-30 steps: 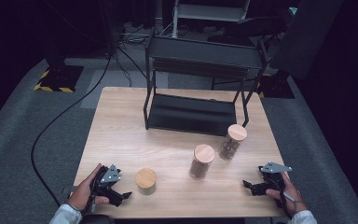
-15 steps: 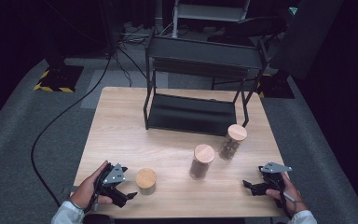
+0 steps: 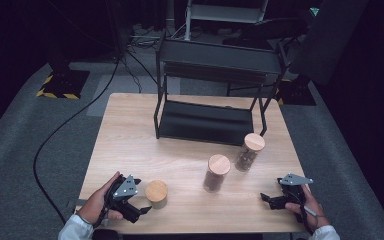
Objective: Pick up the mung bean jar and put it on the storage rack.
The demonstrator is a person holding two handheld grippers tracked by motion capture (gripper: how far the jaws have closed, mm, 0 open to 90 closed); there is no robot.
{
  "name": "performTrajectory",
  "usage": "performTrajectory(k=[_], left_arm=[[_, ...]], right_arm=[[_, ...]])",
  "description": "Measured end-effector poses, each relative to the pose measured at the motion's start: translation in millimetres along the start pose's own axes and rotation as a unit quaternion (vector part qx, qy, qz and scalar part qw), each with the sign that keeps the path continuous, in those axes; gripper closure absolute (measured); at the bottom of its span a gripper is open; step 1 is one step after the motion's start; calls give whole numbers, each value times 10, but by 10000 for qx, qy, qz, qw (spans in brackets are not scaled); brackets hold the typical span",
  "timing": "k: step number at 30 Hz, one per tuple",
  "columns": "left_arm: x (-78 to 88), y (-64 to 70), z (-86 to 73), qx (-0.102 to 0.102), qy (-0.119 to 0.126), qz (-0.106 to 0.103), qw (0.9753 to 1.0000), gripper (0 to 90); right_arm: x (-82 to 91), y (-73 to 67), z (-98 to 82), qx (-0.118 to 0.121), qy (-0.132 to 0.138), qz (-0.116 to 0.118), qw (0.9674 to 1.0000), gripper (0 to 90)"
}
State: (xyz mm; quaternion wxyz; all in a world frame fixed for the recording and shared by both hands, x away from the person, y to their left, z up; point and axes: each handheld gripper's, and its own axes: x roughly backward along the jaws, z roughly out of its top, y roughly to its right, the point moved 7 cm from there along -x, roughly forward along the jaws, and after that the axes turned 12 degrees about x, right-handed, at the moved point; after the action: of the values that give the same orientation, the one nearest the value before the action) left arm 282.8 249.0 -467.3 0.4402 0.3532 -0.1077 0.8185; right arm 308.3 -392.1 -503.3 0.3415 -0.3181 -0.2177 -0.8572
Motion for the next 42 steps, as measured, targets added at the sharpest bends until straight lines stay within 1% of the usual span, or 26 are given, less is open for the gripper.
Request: performTrajectory(k=[4, 11, 13, 15, 17, 23, 25, 26, 28, 35, 42], left_arm=[[-25, 3, 18, 1, -23, -30, 10000, 23], [-109, 11, 88, -50, -70, -193, 9998, 23], [-127, 15, 102, -59, -100, -189, 9998, 23], [-136, 22, 106, -19, -105, -216, 9997, 24], [-142, 34, 113, -37, -114, -227, 9997, 24], [-161, 39, 134, -23, -82, -252, 9996, 24], [-191, 37, 140, -7, -87, -269, 9996, 24], [-202, 34, 144, -30, -108, -266, 9996, 24], [-223, 27, 135, 14, -89, -260, 9996, 25], [-282, 1, 121, 156, 15, -344, 9993, 35], [-316, 5, 131, 175, 42, -306, 9994, 62]], right_arm=[[0, 0, 0, -2, 1, 0, 10000, 0], [0, 0, 0, 0, 0, 0, 10000, 0], [0, 0, 0, 0, 0, 0, 10000, 0], [0, 0, 0, -2, 0, 0, 10000, 0], [0, 0, 0, 0, 0, 0, 10000, 0], [0, 0, 0, -1, 0, -1, 10000, 0], [0, 0, 0, -1, 1, -1, 10000, 0], [0, 0, 0, -1, 0, -1, 10000, 0], [0, 0, 0, 1, 0, 0, 10000, 0], [0, 0, 0, 1, 0, -1, 10000, 0], [0, 0, 0, 0, 1, 0, 10000, 0]])
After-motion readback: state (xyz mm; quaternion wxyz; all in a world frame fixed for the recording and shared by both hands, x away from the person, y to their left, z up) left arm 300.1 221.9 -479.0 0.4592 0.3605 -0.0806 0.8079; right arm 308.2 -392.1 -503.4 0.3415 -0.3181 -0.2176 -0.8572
